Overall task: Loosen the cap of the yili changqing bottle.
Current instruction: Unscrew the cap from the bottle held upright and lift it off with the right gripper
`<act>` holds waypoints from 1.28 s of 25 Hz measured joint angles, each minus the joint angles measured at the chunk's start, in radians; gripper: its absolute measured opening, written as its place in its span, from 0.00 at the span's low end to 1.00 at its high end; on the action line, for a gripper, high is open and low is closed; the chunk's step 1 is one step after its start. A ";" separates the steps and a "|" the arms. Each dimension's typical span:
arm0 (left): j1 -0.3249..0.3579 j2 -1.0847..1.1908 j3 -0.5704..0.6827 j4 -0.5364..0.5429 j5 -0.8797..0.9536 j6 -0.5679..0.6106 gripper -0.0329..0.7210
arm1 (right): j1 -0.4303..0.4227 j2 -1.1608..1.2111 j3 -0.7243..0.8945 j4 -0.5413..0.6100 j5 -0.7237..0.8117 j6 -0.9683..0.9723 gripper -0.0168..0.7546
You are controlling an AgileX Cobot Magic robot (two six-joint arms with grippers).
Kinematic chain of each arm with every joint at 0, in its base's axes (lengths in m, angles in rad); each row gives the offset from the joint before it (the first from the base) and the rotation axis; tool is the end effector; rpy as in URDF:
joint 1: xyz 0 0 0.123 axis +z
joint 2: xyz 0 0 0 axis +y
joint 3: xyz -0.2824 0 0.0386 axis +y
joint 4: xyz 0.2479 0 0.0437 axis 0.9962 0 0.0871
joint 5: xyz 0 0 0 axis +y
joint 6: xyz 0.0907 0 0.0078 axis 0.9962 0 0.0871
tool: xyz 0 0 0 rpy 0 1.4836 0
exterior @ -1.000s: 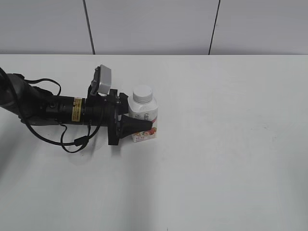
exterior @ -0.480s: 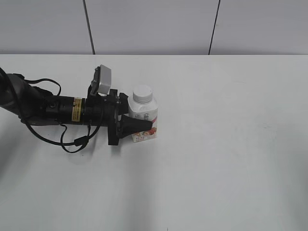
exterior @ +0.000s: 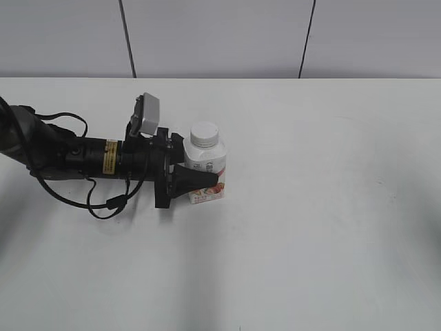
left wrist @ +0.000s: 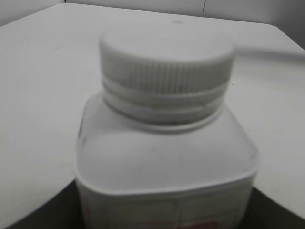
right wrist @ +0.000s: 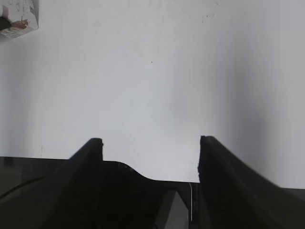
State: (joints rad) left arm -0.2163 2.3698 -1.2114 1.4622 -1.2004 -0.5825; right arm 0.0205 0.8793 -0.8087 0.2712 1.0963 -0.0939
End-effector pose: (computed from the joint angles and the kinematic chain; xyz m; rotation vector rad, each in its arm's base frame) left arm 0.3654 -0.1666 0.0581 1.3177 1.4929 -1.0714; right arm 0.1423 0.0246 0.3139 -0.0664 2.6233 0.3349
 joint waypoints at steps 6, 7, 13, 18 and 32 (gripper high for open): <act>-0.001 0.000 0.000 0.000 -0.001 0.000 0.58 | 0.071 0.284 -0.170 0.007 -0.021 0.002 0.67; -0.001 0.000 0.000 0.000 -0.002 0.000 0.58 | 0.100 0.331 -0.199 0.007 -0.031 0.008 0.67; -0.002 0.000 0.000 0.000 -0.003 0.000 0.58 | 0.283 0.591 -0.427 0.002 -0.048 0.104 0.67; -0.003 0.000 0.000 0.000 -0.003 0.000 0.58 | 0.379 0.770 -0.618 0.001 -0.037 0.235 0.67; -0.003 0.000 0.000 0.000 -0.003 0.000 0.58 | 0.531 1.098 -0.947 0.002 0.059 0.534 0.67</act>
State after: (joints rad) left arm -0.2192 2.3698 -1.2114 1.4622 -1.2032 -0.5825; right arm 0.5512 1.9777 -1.7558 0.2734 1.1551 0.4400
